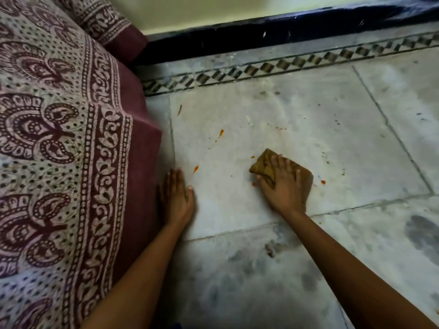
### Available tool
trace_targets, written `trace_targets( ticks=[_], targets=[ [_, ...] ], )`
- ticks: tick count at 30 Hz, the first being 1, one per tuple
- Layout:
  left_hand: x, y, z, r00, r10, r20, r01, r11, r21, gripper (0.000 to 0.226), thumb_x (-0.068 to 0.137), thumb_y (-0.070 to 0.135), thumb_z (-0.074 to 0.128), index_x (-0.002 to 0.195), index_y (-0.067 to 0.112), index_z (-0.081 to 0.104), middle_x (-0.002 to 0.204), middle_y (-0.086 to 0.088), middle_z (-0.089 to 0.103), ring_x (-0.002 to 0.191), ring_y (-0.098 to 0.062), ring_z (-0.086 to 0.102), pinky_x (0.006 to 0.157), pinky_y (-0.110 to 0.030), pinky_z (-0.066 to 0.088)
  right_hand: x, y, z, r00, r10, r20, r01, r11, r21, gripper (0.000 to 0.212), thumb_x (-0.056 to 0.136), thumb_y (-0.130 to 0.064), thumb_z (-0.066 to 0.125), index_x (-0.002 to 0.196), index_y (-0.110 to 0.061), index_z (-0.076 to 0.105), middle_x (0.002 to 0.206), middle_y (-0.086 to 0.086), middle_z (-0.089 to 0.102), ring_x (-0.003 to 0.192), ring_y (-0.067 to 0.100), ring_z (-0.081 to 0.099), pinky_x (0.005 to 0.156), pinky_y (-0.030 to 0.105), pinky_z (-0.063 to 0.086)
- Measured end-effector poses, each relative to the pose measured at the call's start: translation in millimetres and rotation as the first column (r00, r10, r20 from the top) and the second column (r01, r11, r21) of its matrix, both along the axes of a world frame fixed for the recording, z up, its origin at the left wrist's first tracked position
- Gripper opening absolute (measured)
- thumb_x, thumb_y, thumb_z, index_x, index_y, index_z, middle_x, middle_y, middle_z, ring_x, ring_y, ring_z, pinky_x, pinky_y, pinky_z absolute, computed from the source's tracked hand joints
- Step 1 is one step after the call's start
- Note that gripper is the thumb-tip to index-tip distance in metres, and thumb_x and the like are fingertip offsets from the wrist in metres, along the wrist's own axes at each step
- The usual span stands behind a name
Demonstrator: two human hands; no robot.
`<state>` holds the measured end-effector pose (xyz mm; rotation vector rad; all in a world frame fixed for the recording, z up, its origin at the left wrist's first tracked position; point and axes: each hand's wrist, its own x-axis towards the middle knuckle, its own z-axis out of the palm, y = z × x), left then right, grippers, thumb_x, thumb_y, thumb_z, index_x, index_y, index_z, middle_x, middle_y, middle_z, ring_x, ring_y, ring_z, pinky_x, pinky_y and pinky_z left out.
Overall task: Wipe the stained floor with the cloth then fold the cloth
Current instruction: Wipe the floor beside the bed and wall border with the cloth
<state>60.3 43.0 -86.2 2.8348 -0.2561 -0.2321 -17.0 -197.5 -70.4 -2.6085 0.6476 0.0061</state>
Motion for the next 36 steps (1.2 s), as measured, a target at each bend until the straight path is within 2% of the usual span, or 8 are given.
trace_targets(
  ticks=[3, 9, 15, 18, 22, 24, 30, 36],
  targets=[
    [-1.8, 7.8, -13.5, 1.0, -0.022, 0.021, 0.021, 1.0, 0.015, 0.074, 0.082, 0.043, 0.012, 0.146, 0.008, 0.026, 0.154, -0.012, 0.023, 0.143, -0.025, 0.021, 0.115, -0.042, 0.005, 4.4, 4.4, -9.7, 1.0, -0.013, -0.023, 0.012, 0.999, -0.051, 0.093, 0.073, -0.073, 0.006, 0.15, -0.02, 0.013, 0.158, 0.003, 0.009, 0.145, 0.02, 0.002, 0.114, 0.038, -0.009],
    [-1.7, 7.5, -18.4, 0.998, -0.019, 0.064, 0.017, 0.999, 0.028, 0.074, 0.084, 0.043, 0.012, 0.147, 0.006, 0.023, 0.155, -0.012, 0.021, 0.143, -0.024, 0.018, 0.115, -0.037, 0.001, 16.9, 8.9, -15.6, 1.0, 0.015, 0.002, -0.014, 0.985, -0.173, 0.077, 0.084, -0.064, 0.011, 0.148, -0.021, 0.018, 0.156, 0.007, 0.015, 0.145, 0.026, 0.01, 0.114, 0.041, -0.007],
    [-1.7, 6.9, -18.2, 0.997, -0.024, 0.069, 0.021, 0.999, 0.05, 0.073, 0.084, 0.043, 0.013, 0.147, 0.007, 0.022, 0.155, -0.012, 0.021, 0.143, -0.024, 0.018, 0.115, -0.038, 0.002, -9.2, 27.0, -24.5, 0.95, 0.313, -0.005, -0.306, 0.925, -0.224, 0.07, 0.088, -0.057, 0.029, 0.147, -0.02, 0.019, 0.153, 0.009, 0.026, 0.141, 0.03, 0.022, 0.112, 0.05, 0.004],
    [-2.3, 7.0, -16.7, 0.997, -0.022, 0.07, 0.019, 0.998, 0.055, 0.073, 0.084, 0.043, 0.012, 0.147, 0.007, 0.021, 0.155, -0.011, 0.02, 0.144, -0.024, 0.017, 0.115, -0.037, 0.001, -20.7, 28.7, -24.3, 0.953, 0.303, -0.003, -0.296, 0.93, -0.216, 0.07, 0.088, -0.058, 0.028, 0.147, -0.021, 0.021, 0.153, 0.01, 0.026, 0.141, 0.03, 0.023, 0.112, 0.05, 0.005],
    [-1.6, 6.8, -18.1, 0.998, -0.025, 0.065, 0.021, 0.998, 0.059, 0.073, 0.084, 0.043, 0.013, 0.147, 0.006, 0.021, 0.155, -0.012, 0.019, 0.144, -0.025, 0.017, 0.115, -0.037, 0.001, 18.4, 12.6, -22.6, 0.981, 0.19, -0.04, -0.194, 0.957, -0.217, 0.072, 0.087, -0.061, 0.015, 0.149, -0.025, 0.01, 0.157, 0.007, 0.011, 0.145, 0.027, 0.006, 0.113, 0.045, -0.011],
    [-1.5, 6.9, -18.7, 0.998, -0.023, 0.059, 0.02, 0.998, 0.056, 0.073, 0.084, 0.042, 0.014, 0.147, 0.006, 0.021, 0.155, -0.012, 0.02, 0.144, -0.025, 0.017, 0.116, -0.039, 0.002, 40.1, 13.1, -22.2, 0.979, 0.194, -0.058, -0.202, 0.954, -0.22, 0.073, 0.086, -0.062, 0.014, 0.149, -0.024, 0.011, 0.157, 0.007, 0.01, 0.145, 0.027, 0.004, 0.112, 0.045, -0.013],
    [-1.0, 7.8, -15.9, 0.998, -0.028, 0.063, 0.026, 0.999, 0.033, 0.071, 0.085, 0.04, 0.016, 0.146, 0.006, 0.024, 0.154, -0.012, 0.023, 0.143, -0.025, 0.019, 0.115, -0.041, 0.006, 4.4, 41.3, -26.5, 0.839, 0.544, -0.029, -0.534, 0.811, -0.24, 0.067, 0.088, -0.055, 0.031, 0.146, -0.022, 0.026, 0.153, 0.007, 0.027, 0.141, 0.03, 0.023, 0.113, 0.05, 0.005],
    [-0.8, 8.4, -16.8, 0.999, -0.018, 0.044, 0.016, 0.999, 0.033, 0.071, 0.084, 0.041, 0.019, 0.146, 0.006, 0.025, 0.153, -0.013, 0.024, 0.142, -0.026, 0.022, 0.115, -0.041, 0.006, 26.7, 8.9, -22.5, 0.981, 0.191, -0.017, -0.19, 0.955, -0.226, 0.071, 0.087, -0.057, 0.019, 0.148, -0.022, 0.018, 0.155, 0.009, 0.019, 0.143, 0.029, 0.014, 0.114, 0.046, -0.004]
  ],
)
